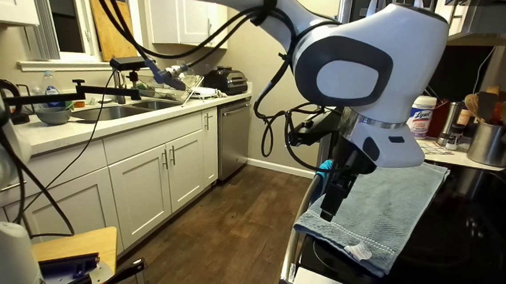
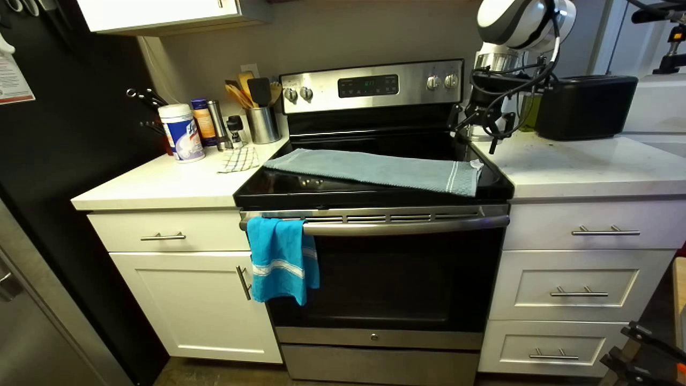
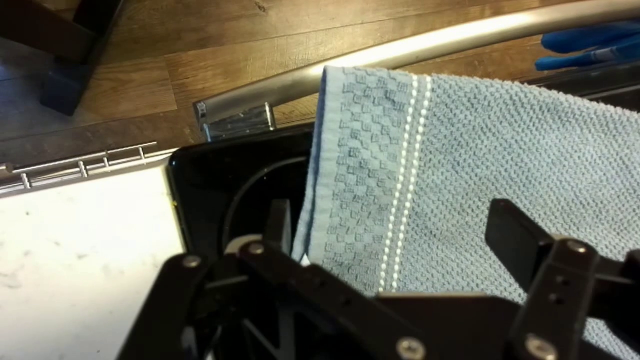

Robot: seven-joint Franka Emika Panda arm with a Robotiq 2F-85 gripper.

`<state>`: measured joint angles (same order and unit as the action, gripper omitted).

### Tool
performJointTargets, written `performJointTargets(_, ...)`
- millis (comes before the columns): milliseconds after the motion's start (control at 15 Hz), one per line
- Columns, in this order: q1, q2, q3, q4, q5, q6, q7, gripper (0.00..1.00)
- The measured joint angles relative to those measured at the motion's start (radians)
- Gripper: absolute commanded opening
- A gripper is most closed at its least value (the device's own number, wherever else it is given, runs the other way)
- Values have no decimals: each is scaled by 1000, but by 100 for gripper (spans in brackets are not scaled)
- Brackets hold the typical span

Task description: Hang the light blue towel on the handle of the oven door.

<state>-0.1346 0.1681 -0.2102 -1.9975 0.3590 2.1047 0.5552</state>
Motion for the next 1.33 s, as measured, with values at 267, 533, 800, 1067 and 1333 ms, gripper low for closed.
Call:
performJointTargets(267,4,18,7,5,1,19,115,100)
performJointTargets(533,16,39,11,5,-10,97,267,100)
performJointTargets(800,40,65,12,10,-101,115,428,100)
performJointTargets(1067,63,88,13,12,-177,115,533,100)
performJointTargets(1333,62,89,13,8,-179,137,538,100)
